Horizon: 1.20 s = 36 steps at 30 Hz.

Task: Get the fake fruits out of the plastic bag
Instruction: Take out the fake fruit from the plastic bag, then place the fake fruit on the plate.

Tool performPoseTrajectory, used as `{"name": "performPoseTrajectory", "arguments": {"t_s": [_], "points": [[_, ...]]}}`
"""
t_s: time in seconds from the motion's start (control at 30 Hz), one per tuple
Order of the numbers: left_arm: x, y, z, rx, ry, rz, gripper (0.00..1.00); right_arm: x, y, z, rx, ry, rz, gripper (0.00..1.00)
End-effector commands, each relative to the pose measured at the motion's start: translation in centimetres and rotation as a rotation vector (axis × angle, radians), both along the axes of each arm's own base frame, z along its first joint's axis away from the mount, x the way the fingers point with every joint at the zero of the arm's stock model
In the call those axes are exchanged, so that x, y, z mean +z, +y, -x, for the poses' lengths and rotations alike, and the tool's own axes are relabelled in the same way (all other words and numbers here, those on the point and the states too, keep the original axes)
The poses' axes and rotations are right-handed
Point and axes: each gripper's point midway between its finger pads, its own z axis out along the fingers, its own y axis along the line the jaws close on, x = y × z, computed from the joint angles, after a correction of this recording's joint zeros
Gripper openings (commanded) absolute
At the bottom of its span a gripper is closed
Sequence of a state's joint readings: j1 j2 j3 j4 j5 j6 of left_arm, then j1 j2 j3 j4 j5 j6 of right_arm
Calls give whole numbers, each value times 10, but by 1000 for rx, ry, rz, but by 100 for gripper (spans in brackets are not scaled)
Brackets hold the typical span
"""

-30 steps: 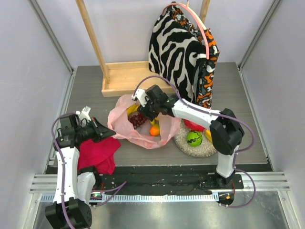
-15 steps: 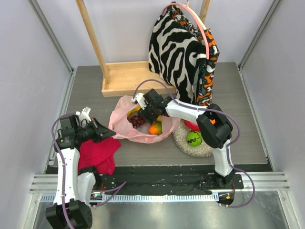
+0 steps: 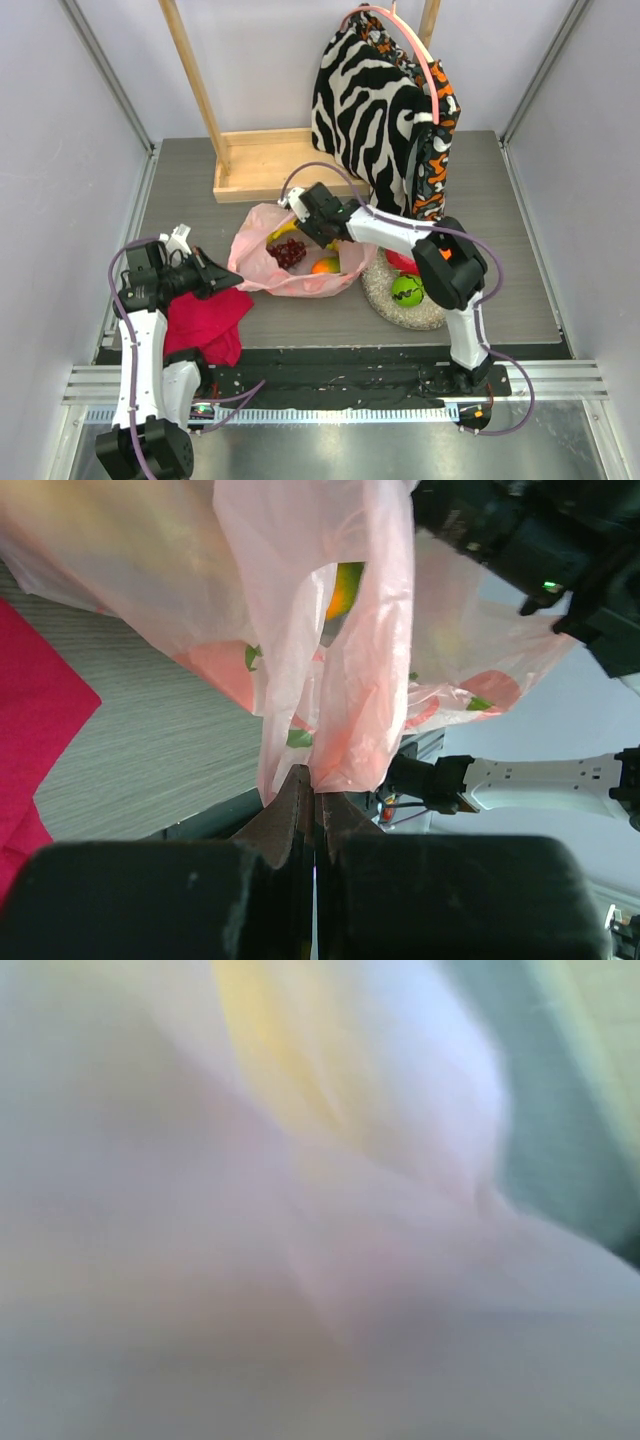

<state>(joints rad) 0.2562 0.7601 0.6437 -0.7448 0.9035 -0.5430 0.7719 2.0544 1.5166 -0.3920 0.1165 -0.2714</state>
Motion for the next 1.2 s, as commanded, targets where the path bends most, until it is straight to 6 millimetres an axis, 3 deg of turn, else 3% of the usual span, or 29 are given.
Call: {"name": "performPoseTrajectory", "arguments": {"t_s": [0.0, 0.13, 0.2, 0.3, 0.37, 0.53, 0.57, 0.67, 0.77, 0.8, 0.93, 0.97, 1.07, 1.17], "points": [[9, 5, -11, 19, -35, -10, 0, 123, -7, -21, -37, -225, -155, 1], [15, 7, -21, 24, -39, -4, 0, 166, -3, -11, -26, -248, -272, 1], [18, 8, -26, 26, -47, -7, 0, 178, 7, 3, 33, -218, -334, 1], [24, 12, -36, 37, -56, -14, 0, 192, 12, 31, 160, -161, -374, 1], [28, 14, -43, 45, -63, -16, 0, 197, 2, 54, 285, -161, -336, 1], [32, 16, -51, 52, -67, -17, 0, 210, -14, 134, 621, -129, -422, 1], [32, 17, -51, 54, -64, -15, 0, 223, -19, 144, 638, -149, -448, 1], [31, 16, -51, 56, -59, -13, 0, 232, -30, 163, 677, -122, -439, 1], [31, 16, -50, 56, -50, -6, 0, 221, -66, 177, 735, -144, -274, 1], [31, 16, -50, 58, -50, -7, 0, 200, -85, 181, 724, -111, -184, 1], [31, 17, -51, 61, -58, -16, 0, 162, -139, 200, 803, -139, 25, 1], [31, 18, -52, 62, -60, -17, 0, 144, -152, 207, 859, -117, 92, 1], [33, 19, -52, 66, -68, -19, 0, 130, -174, 204, 946, -173, 240, 1], [31, 18, -49, 65, -58, -18, 0, 126, -178, 193, 1032, -200, 322, 1]]}}
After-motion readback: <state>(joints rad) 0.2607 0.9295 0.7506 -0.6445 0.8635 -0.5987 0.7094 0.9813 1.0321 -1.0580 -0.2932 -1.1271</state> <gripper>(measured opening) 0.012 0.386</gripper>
